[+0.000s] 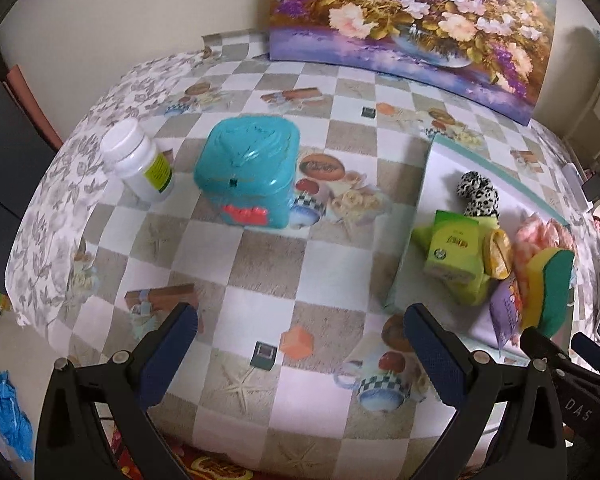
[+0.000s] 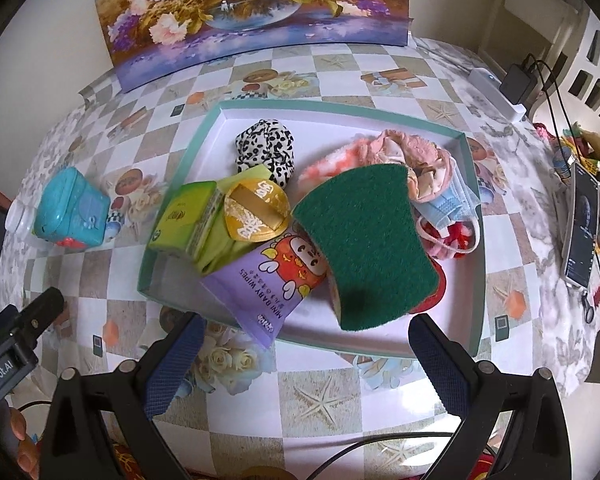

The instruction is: Organize soft objects

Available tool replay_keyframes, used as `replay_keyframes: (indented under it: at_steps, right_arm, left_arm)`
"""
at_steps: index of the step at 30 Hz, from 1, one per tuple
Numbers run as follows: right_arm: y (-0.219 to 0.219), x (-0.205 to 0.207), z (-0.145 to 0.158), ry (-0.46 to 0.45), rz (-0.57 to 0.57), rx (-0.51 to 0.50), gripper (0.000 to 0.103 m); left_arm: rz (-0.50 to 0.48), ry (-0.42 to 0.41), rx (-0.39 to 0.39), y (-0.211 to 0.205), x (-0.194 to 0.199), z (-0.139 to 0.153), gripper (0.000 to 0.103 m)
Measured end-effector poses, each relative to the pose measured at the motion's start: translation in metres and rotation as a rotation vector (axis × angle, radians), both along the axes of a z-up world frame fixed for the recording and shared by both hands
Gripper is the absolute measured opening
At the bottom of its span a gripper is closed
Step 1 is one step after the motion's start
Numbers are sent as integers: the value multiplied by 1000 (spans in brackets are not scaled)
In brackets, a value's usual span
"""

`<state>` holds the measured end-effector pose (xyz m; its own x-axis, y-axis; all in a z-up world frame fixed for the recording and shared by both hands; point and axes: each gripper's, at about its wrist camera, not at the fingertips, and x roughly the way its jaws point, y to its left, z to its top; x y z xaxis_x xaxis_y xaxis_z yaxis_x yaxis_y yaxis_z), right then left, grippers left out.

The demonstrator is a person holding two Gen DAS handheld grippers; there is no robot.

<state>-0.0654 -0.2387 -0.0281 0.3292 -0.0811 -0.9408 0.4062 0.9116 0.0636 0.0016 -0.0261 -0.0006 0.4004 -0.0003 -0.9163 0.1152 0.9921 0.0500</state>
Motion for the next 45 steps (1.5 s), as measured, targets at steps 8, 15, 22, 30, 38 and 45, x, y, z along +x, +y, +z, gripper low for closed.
replay_keyframes:
  at_steps: [8, 15, 22, 30, 38, 45]
  right_arm:
    - [2, -5, 3, -8, -8, -18, 103]
    - [2, -2, 4, -7, -3, -30, 103]
    - [2, 0, 3, -1, 5, -33, 103]
    - [2, 1, 2, 2, 8, -34, 103]
    - [1, 3, 2, 4, 11, -34, 103]
    - [1, 2, -1, 10, 12, -33, 103]
  left_arm:
    - [23, 27, -10, 8, -2, -4, 103]
    - [33, 51, 1, 9, 2, -10, 103]
    - [44, 61, -2, 11, 5, -13, 103]
    - [44, 61, 0, 12, 6, -14, 103]
    - [47, 65, 7, 12, 6, -15, 103]
    - [43, 70, 11, 11, 6, -16, 103]
